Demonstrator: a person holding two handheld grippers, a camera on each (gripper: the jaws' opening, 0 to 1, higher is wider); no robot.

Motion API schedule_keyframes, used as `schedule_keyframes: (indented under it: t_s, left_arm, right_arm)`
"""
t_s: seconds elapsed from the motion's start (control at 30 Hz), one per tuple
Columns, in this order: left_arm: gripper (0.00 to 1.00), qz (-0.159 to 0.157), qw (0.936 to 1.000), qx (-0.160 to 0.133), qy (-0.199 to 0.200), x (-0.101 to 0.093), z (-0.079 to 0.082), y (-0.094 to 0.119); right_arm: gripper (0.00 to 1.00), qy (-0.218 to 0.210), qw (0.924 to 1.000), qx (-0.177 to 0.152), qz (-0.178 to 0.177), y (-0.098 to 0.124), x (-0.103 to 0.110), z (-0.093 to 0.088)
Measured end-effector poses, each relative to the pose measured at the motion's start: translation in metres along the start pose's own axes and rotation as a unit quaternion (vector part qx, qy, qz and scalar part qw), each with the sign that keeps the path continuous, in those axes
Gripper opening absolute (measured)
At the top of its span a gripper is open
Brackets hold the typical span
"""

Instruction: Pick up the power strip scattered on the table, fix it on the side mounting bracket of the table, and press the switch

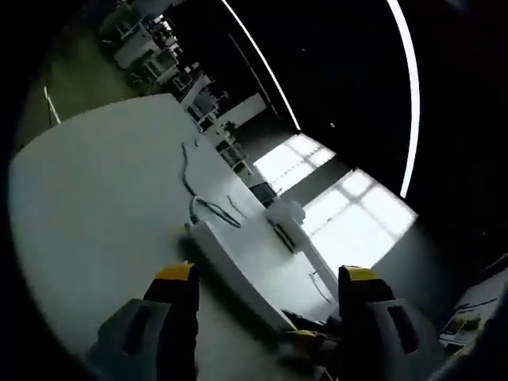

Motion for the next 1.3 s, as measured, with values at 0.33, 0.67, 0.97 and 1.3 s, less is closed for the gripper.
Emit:
schedule_keyframes:
  t_s: [0.33,0.67,0.97,1.3]
  left_arm:
    - [0.72,-0.002,0.9986,-0.004,0.053,0.009,0.0,-0.006]
    - [0.74,-0.02,0.9912,-0.009,0.131,0.02,-0.003,-0.014]
    - [0.7,-0.018,0.9876,0.003,0.156,0.022,-0.003,-0.023]
    - [0.74,-0.006,0.9864,0.021,0.163,0.025,-0.006,-0.036]
  right_arm:
    - [0.49,-0.005,1.0,-0.002,0.001,0.001,0.0,0.0]
    - [0.49,-0.008,1.0,-0.003,0.004,0.001,0.003,0.0]
    - [0.49,-0.004,1.0,-0.007,0.001,0.001,0.006,-0.001]
    - [0.49,-0.008,0.9999,-0.009,0.005,0.002,0.003,0.0]
Point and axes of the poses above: the point that each gripper's makers call its tool centre point, and the gripper's own axes: y roughly backward along the fingers, x roughly to its left, z roughly out of its top, the point moved 1 cm from there along y, roughly backward along the fingers, and after that the axes turned 11 degrees about x, right-handed, at the moved point
